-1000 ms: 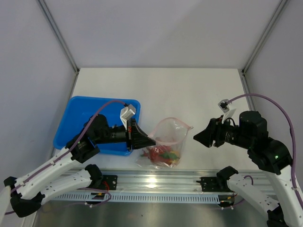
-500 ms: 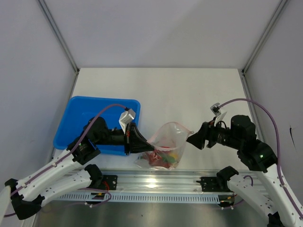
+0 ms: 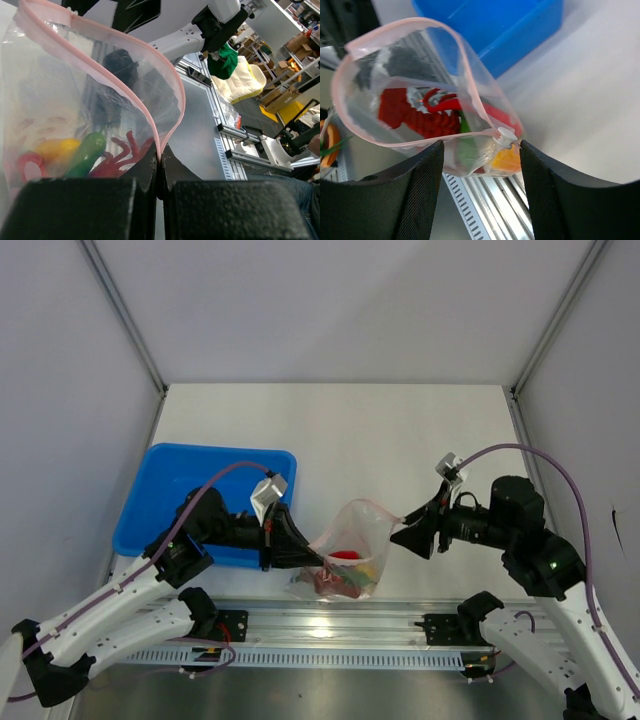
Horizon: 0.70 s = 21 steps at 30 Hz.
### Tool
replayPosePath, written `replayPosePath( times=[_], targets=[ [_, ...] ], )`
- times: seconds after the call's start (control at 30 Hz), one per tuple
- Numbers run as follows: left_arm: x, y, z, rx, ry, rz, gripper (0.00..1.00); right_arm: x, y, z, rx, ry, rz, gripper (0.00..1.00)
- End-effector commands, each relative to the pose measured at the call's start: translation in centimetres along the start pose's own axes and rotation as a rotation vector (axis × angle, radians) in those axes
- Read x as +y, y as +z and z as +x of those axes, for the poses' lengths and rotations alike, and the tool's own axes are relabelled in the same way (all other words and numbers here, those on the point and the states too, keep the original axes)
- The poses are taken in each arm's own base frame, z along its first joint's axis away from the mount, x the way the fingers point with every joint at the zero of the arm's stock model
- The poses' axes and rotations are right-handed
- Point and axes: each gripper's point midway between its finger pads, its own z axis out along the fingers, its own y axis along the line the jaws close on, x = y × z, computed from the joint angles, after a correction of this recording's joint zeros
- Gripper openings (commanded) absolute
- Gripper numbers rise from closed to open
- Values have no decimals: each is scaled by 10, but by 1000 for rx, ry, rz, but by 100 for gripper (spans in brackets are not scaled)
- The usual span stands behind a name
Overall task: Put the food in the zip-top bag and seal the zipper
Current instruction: Zip the zipper food storage bag at the center of the board.
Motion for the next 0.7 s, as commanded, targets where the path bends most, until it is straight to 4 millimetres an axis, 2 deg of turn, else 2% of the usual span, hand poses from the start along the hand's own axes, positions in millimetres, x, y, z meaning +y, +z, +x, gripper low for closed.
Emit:
replayPosePath(
  times=[0.0, 0.13, 0.23, 0.33, 0.5, 0.67],
  targets=[
    [-16, -5, -6, -11, 40, 73, 1, 41, -16, -13, -14, -110, -188, 64],
    [-15, -7, -4, 1, 30, 75, 1, 53, -21, -10, 3, -113, -252, 64],
    [-16, -7, -5, 0, 25, 77, 1, 52, -19, -4, 31, -106, -268, 62],
    [-19, -7, -8, -6, 29, 85, 1, 39, -13, -6, 29, -103, -195, 62],
    [-21, -10, -7, -11, 30, 89, 1, 30, -12, -8, 10, -118, -145, 61],
    [-17, -11, -7, -12, 19, 75, 1, 42, -13, 0, 35, -102, -226, 52]
  ],
)
